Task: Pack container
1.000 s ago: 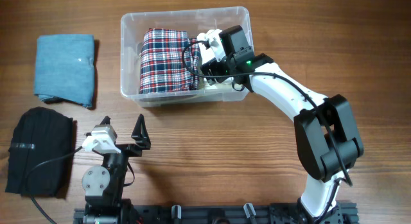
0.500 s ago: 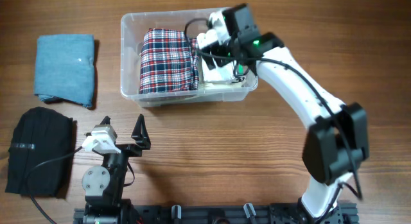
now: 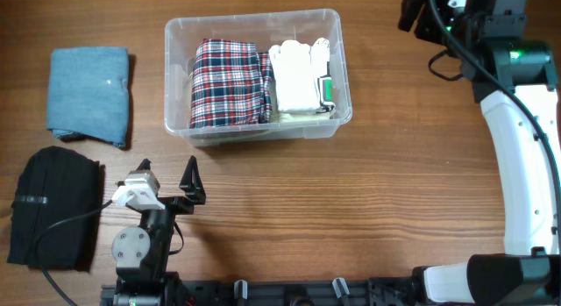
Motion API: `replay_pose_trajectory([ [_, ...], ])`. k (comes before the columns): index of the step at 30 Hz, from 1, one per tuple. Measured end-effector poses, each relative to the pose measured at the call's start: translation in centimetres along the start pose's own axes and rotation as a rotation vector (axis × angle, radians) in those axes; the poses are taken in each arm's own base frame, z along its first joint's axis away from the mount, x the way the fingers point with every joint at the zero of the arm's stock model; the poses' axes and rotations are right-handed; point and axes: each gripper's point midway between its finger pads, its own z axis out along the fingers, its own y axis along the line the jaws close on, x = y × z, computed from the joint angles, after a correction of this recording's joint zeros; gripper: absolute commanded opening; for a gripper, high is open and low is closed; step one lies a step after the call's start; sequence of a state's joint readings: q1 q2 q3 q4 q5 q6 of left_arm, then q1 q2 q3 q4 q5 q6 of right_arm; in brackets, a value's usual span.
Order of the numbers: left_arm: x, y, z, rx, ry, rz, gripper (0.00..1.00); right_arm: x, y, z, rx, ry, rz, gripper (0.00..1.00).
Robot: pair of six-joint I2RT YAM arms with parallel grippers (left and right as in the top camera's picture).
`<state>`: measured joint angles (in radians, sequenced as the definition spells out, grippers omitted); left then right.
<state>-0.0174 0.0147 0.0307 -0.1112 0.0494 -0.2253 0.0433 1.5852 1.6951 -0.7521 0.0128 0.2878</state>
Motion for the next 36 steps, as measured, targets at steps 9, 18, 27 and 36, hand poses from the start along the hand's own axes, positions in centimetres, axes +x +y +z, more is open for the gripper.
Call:
replay_pose_trajectory([
  [9,0.0,0.0,0.0,0.0,0.0,0.0,1.0,2.9,-8.5,-1.2,0.32,0.118,0.073,1.0],
  [18,-2.0,-1.5,-0.1,0.076,-0.077,0.007,1.0,3.9,-9.7,-1.7,0.37,0.161,0.076,1.0],
  [27,-6.9,-4.7,-1.4,0.128,0.078,-0.017,1.0,3.9,-9.7,-1.7,0.374,0.16,0.078,1.0],
  [36,-18.8,-6.8,2.6,-0.029,0.447,0.085,1.0,3.9,-9.8,-1.8,0.378,0.159,0.078,1.0],
])
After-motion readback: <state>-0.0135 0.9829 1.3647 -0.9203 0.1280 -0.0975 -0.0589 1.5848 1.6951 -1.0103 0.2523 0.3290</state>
